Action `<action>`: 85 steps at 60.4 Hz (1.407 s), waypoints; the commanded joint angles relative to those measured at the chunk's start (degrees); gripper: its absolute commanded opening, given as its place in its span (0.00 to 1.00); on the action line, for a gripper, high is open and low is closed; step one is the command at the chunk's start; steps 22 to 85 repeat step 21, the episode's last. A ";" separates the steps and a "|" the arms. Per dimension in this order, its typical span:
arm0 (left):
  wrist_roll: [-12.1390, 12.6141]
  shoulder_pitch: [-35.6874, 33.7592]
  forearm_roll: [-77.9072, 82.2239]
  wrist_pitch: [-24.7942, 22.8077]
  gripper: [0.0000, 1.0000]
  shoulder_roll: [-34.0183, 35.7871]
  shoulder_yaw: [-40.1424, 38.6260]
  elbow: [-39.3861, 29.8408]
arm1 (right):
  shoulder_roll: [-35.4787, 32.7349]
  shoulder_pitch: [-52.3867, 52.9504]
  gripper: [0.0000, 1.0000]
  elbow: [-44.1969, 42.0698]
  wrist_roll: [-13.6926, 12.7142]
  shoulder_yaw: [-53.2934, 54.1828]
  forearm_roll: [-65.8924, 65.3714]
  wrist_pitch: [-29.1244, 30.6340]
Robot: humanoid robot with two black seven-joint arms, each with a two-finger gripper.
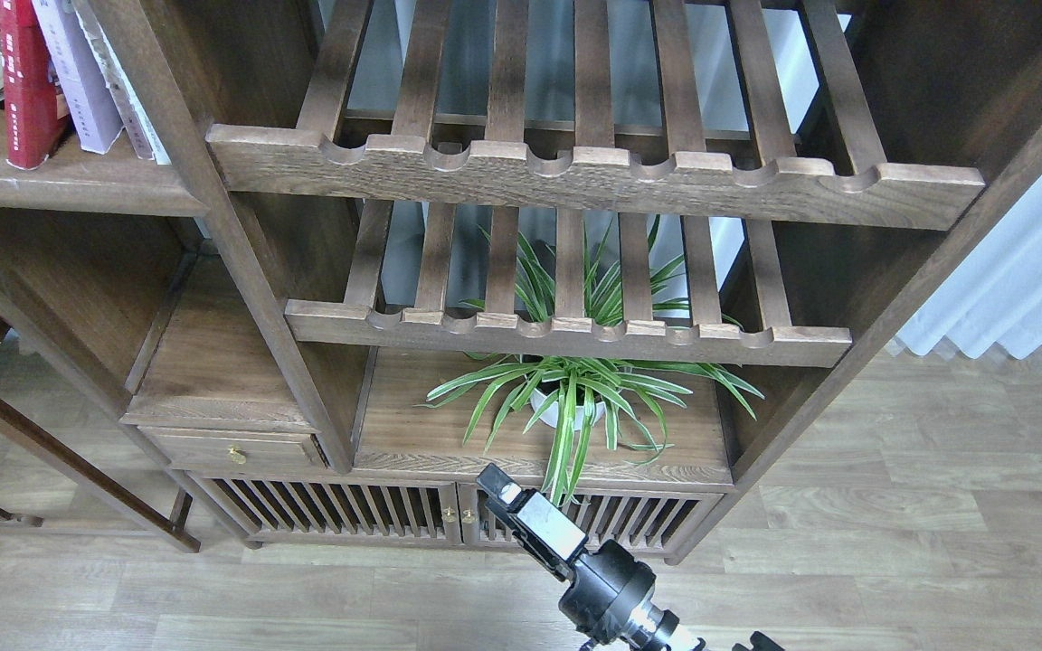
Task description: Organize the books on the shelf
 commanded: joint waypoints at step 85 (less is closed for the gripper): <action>-0.22 8.28 3.04 0.00 0.64 -12.17 6.05 1.25 | 0.00 0.00 1.00 -0.07 -0.02 0.98 -0.06 0.00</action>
